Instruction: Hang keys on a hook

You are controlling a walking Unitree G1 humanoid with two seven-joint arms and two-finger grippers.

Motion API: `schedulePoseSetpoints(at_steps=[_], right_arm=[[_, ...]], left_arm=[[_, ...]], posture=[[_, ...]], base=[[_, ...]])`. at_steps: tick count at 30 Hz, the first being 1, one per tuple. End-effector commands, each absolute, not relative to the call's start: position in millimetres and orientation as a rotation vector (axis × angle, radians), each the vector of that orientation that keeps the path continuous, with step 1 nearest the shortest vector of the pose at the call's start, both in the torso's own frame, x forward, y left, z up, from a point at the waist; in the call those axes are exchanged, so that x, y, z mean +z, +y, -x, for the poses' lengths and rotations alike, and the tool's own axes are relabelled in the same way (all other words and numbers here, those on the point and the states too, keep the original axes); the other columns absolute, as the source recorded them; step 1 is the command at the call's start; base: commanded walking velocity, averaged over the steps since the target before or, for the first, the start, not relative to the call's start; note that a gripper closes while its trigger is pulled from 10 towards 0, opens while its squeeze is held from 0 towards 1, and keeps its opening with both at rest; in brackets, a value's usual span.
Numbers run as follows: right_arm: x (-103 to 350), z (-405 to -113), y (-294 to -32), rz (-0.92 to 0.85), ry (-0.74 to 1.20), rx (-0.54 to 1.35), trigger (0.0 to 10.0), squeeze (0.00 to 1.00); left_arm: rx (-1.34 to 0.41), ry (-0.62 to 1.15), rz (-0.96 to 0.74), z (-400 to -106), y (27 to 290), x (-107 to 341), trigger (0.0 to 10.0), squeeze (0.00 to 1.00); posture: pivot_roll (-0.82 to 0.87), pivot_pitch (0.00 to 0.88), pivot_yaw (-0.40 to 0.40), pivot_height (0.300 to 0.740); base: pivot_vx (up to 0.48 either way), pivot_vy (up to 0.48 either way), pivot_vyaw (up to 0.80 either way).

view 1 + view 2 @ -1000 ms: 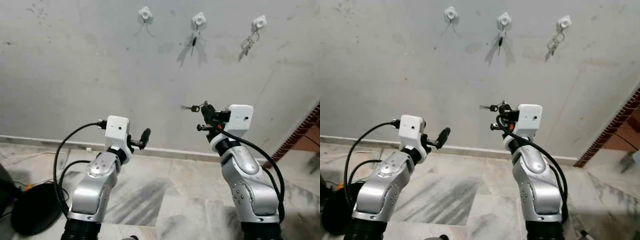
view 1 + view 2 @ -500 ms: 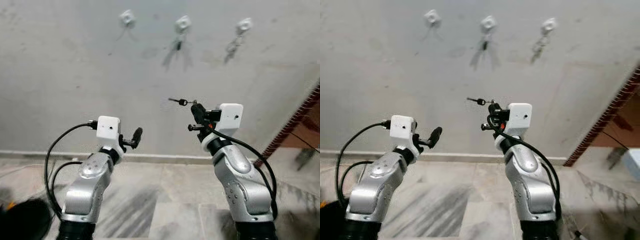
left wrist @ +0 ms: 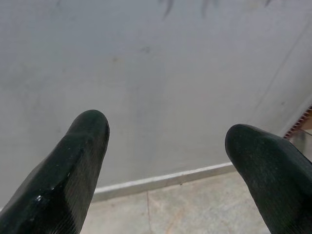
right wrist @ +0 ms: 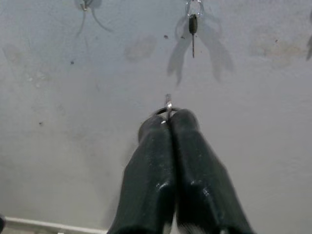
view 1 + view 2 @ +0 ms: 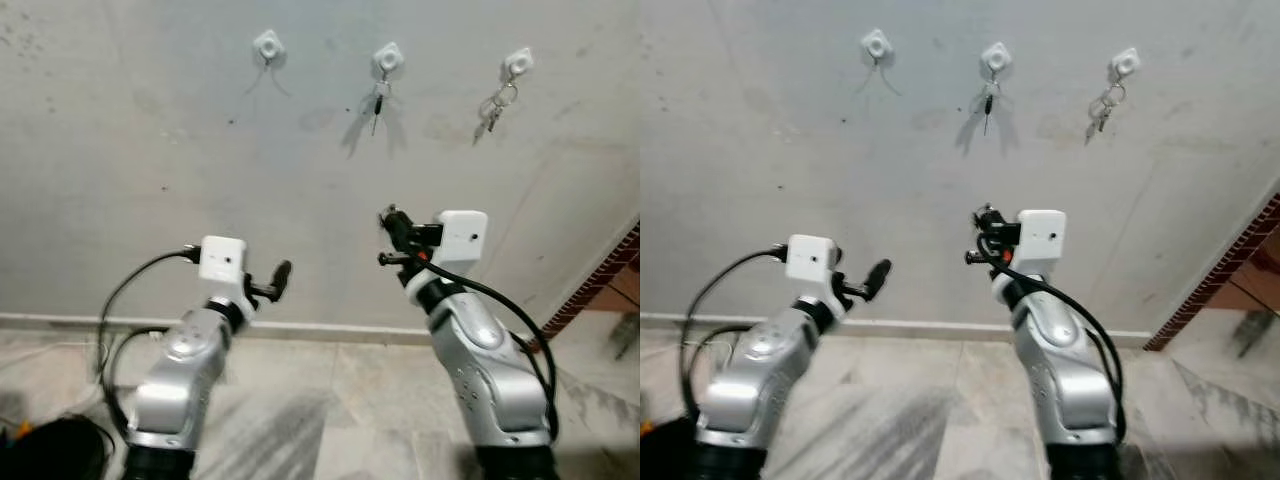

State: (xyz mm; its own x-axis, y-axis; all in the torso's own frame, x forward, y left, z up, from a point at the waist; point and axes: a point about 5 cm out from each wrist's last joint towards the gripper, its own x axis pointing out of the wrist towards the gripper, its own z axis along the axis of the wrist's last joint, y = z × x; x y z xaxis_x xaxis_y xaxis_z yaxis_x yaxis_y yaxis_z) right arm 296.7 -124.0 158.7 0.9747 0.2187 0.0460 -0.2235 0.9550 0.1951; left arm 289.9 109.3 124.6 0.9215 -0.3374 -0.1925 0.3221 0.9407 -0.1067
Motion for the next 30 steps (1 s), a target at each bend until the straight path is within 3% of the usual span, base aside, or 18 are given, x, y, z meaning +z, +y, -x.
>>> schedulePoseSetpoints(at_steps=[1,13,25,30], right_arm=[[164.7,-297.3,-116.0,-0.210,-0.044,0.251,10.0,0.00],[166.4,-298.1,-117.2,-0.212,-0.053,0.244,10.0,0.00],[167.3,-298.7,-117.4,-0.213,-0.059,0.240,10.0,0.00],[167.5,-299.1,-117.8,-0.211,-0.060,0.239,10.0,0.00]], left_arm=[[-0.313,0.199,0.052,-290.9,118.0,128.7,10.0,0.00],[-0.319,0.196,0.043,-291.0,117.5,129.0,10.0,0.00],[-0.352,0.161,0.071,-291.8,113.3,134.1,10.0,0.00],[-0.360,0.157,0.079,-292.0,111.8,135.1,10.0,0.00]], posture=[[0.15,0.002,-0.049,0.740],[0.15,0.004,-0.051,0.740],[0.15,0.004,-0.052,0.740],[0.15,0.003,-0.053,0.740]], base=[[0.000,0.465,0.00],[0.095,0.421,0.00],[0.000,0.000,0.00],[0.387,0.000,0.00]])
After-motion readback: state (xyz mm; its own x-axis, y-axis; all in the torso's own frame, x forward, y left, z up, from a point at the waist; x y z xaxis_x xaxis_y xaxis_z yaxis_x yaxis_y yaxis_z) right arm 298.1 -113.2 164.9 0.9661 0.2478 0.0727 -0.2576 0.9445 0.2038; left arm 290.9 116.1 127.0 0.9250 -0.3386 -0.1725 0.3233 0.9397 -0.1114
